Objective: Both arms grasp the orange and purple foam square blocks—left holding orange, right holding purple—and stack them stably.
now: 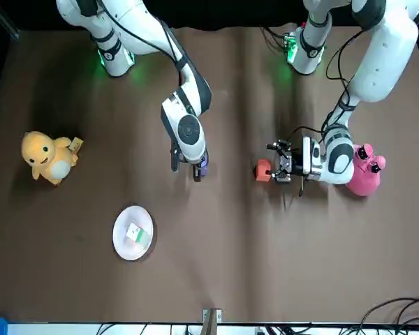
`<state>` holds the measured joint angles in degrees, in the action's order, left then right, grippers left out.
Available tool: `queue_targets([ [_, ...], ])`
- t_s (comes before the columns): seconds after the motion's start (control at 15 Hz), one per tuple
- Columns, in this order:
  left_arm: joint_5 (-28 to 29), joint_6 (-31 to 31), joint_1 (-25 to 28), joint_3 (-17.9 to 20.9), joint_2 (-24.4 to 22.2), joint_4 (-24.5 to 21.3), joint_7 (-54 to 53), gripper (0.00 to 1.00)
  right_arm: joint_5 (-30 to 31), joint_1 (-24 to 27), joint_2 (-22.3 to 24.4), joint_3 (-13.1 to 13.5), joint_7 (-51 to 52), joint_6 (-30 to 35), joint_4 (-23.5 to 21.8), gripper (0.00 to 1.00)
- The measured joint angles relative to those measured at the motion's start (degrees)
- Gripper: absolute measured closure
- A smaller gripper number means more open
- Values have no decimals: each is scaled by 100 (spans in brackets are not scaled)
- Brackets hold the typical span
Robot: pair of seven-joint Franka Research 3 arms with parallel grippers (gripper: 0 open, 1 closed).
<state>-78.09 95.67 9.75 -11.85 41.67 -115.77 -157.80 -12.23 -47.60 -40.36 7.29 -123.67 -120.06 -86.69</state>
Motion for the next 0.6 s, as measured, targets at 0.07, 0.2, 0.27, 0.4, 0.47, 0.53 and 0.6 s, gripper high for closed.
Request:
queue_targets([
  [0.07,-36,29,-4,0,106,2,-15,0,-1,-21,-30,0,-2,0,-7,0],
  [0.2,-48,46,0,3,223,-6,-15,0,-2,-62,-81,0,-3,0,-23,0],
  [0.27,-48,50,5,6,240,-15,-15,0,-2,-82,-100,0,-3,-8,-30,0],
  [0.4,-48,54,25,9,240,-20,-13,0,-2,-109,-128,0,-5,-191,-53,0],
  [0.47,-48,56,34,12,240,-22,-12,0,-3,-125,-134,0,-5,-288,-90,0],
  [0.53,-48,71,41,16,240,-31,-7,0,-3,-142,-140,0,-5,-340,-132,0],
  [0.6,-48,157,38,17,249,-48,-4,0,-3,-161,-151,0,-5,-365,-168,0],
])
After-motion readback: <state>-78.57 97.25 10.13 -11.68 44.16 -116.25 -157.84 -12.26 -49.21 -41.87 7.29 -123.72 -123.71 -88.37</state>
